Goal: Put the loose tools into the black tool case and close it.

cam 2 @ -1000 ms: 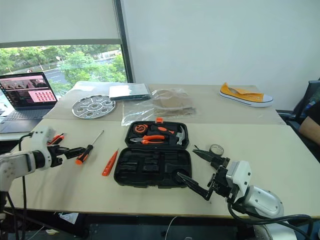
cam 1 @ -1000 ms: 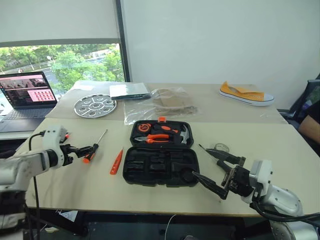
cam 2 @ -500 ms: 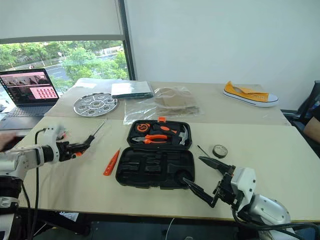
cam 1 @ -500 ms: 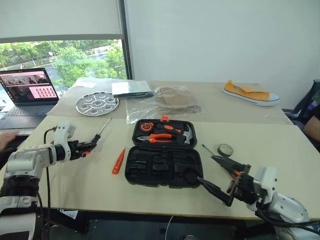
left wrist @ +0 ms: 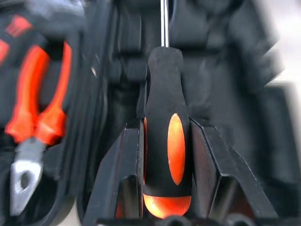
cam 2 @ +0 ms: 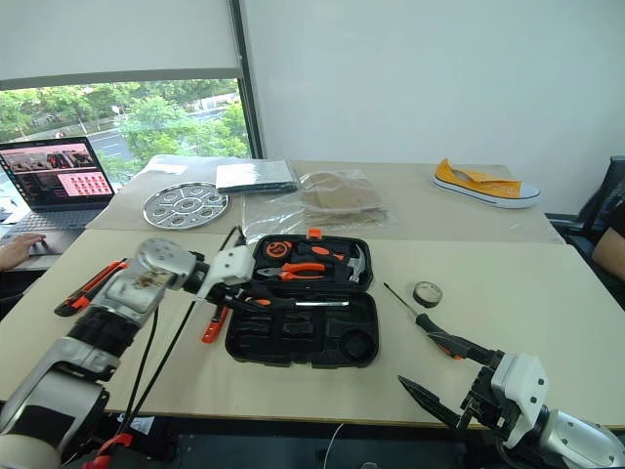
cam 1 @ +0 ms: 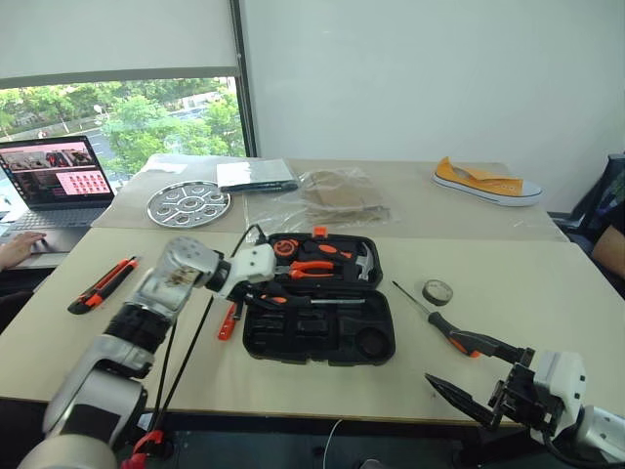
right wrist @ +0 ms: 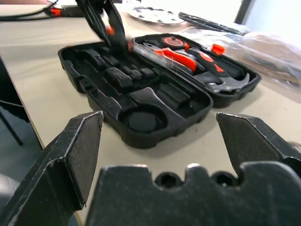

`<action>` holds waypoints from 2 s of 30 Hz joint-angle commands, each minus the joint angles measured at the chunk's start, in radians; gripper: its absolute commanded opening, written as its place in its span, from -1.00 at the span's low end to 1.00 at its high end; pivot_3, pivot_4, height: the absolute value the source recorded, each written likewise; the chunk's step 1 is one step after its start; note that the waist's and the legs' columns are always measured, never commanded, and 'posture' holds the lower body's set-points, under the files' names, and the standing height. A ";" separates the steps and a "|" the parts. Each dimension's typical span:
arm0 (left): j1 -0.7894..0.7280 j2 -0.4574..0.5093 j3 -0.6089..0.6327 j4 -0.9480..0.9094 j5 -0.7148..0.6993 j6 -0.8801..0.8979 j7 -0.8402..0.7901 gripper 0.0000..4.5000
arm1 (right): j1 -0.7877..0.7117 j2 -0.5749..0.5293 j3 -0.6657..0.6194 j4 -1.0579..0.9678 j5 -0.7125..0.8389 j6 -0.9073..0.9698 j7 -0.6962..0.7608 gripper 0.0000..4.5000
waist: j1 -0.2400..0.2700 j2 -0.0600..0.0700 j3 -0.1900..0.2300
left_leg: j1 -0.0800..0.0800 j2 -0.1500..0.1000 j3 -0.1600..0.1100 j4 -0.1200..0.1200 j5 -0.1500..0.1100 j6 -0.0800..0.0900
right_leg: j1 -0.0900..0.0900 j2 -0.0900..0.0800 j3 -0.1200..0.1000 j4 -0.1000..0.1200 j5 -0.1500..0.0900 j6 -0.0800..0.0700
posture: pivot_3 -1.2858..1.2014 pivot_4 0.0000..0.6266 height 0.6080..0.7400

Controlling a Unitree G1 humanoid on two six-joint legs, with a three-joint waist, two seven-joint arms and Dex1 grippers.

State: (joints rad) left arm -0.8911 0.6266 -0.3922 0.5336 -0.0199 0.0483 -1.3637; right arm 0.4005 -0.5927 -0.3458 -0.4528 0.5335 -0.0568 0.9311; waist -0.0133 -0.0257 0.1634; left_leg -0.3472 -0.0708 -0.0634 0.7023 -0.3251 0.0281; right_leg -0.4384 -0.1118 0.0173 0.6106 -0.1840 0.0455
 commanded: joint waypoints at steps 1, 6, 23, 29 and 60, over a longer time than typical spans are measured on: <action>-0.045 -0.017 0.004 0.043 0.054 -0.040 0.033 -0.59 | 0.018 0.019 -0.033 -0.049 0.009 -0.035 -0.016 1.00 | 0.000 0.000 0.000 | 0.000 0.000 0.000 0.000 0.000 0.000 | 0.000 0.000 0.000 0.000 0.000 0.000 | 0.03 -0.52 1.00; -0.066 -0.050 0.014 0.087 0.085 -0.056 0.047 -0.59 | 0.054 0.045 -0.024 -0.071 0.000 -0.048 -0.024 1.00 | 0.005 0.000 0.000 | 0.000 0.000 0.000 0.003 -0.001 0.001 | 0.000 -0.001 0.000 0.000 0.000 0.001 | 0.03 -0.52 1.00; -0.103 -0.071 -0.010 0.187 0.192 -0.123 0.072 -0.59 | 0.029 0.055 0.033 -0.058 -0.021 -0.035 -0.039 1.00 | 0.007 0.000 0.000 | 0.000 0.000 0.000 0.005 -0.001 0.002 | 0.001 -0.001 0.000 0.001 0.001 0.002 | 0.03 -0.52 1.00; -0.085 -0.111 0.076 0.135 0.090 -0.170 0.067 0.12 | 0.038 0.049 0.037 -0.062 -0.015 -0.038 -0.039 1.00 | 0.012 0.000 0.000 | 0.000 0.000 0.000 0.007 -0.001 0.002 | 0.001 -0.001 0.000 0.002 0.001 0.002 | 0.03 -0.52 1.00; 0.010 -0.226 0.070 0.178 0.115 0.085 0.161 -0.96 | 0.053 0.047 0.032 -0.107 -0.015 -0.020 -0.093 1.00 | 0.025 0.001 -0.001 | 0.006 0.000 0.000 0.010 -0.002 0.004 | 0.011 -0.001 0.000 0.000 0.001 0.003 | 0.03 -0.52 1.00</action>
State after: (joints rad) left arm -0.9057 0.4076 -0.2789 0.6984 0.0584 0.0803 -1.1924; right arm 0.4502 -0.5426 -0.2922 -0.5216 0.5120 -0.0769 0.8443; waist 0.0118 -0.0242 0.1625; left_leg -0.3357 -0.0706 -0.0638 0.7118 -0.3288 0.0343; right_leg -0.4219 -0.1125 0.0170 0.6102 -0.1839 0.0501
